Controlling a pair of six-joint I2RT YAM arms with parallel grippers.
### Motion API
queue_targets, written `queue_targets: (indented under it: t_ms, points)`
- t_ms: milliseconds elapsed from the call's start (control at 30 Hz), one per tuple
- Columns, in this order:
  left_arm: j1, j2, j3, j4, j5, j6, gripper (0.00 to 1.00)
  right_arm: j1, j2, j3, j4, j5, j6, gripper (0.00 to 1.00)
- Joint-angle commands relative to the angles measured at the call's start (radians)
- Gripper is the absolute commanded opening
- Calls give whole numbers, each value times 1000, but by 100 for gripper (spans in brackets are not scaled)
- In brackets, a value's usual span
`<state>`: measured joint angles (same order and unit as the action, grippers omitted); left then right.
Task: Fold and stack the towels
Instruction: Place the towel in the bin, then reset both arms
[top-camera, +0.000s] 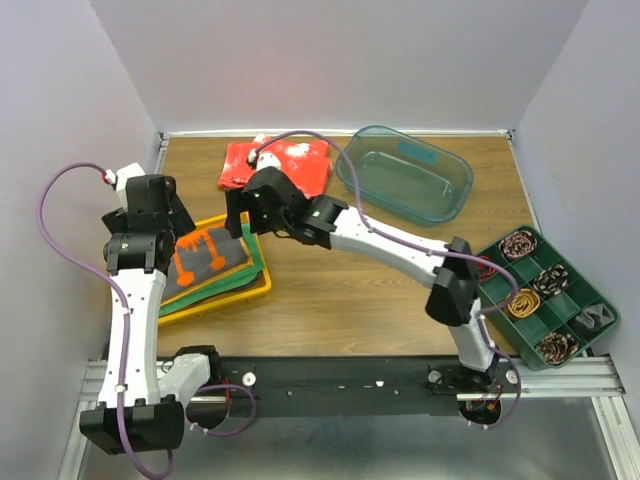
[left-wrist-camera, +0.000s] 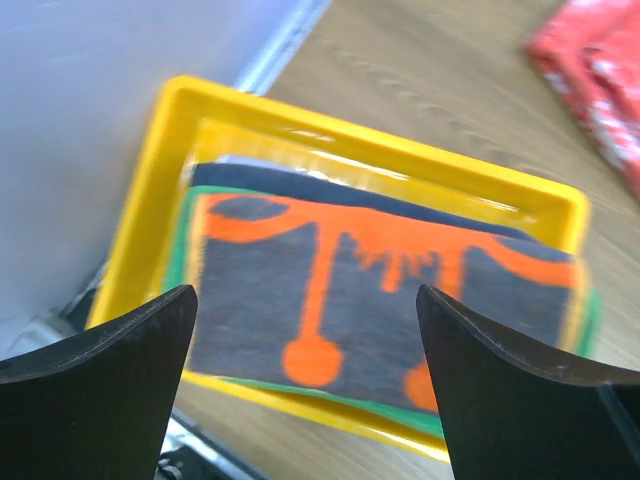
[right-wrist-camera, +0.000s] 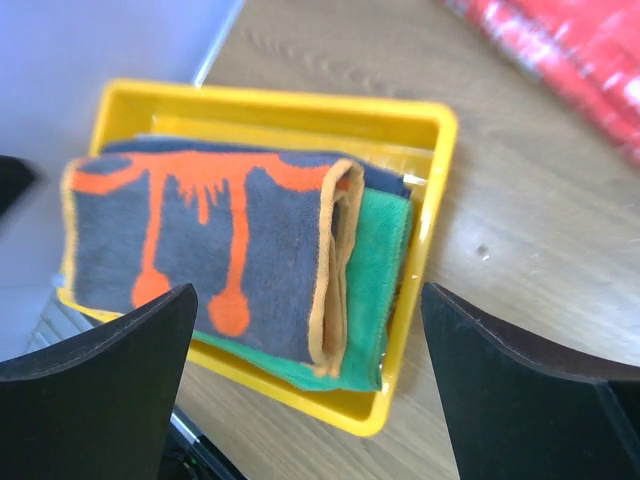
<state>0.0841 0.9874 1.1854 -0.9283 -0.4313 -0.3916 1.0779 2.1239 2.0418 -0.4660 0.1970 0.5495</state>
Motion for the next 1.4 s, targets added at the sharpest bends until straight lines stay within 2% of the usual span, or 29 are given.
queue_targets:
  t_ms: [0,100,133,233,267,367,400,500,600,767,1000,1367]
  points:
    - [-158,6,29,72,114,-50,99,-15,-184,-113,90,137,-48,100]
    - [-308,51,39,107,63,-113,99,-29,-292,-218,115,228,-48,100]
    - [-401,63,37,126,54,-122,99,-38,-320,-289,121,257,-48,100]
    - [-560,123,37,170,-6,-173,99,-56,-457,-428,179,353,-46,100]
    - [-602,135,33,187,-20,-185,99,-58,-504,-544,200,390,-46,100]
    - [-751,190,26,250,-73,-211,99,-64,-695,-743,329,508,-57,100]
    - [-780,223,26,270,-93,-223,99,-62,-741,-861,378,528,-57,100]
    - [-872,272,22,324,-99,-236,99,-65,-921,-1038,357,584,-7,100]
    - [-938,295,-12,390,-106,-256,99,-65,-1034,-1118,265,599,65,100]
    - [-975,313,-95,467,-64,-257,99,-65,-1090,-1239,165,605,167,100]
    - [-988,326,-171,535,-60,-222,99,-67,-1115,-1342,193,657,176,100]
    - [-988,372,-162,568,-75,-161,99,-65,-987,-1293,194,725,116,100]
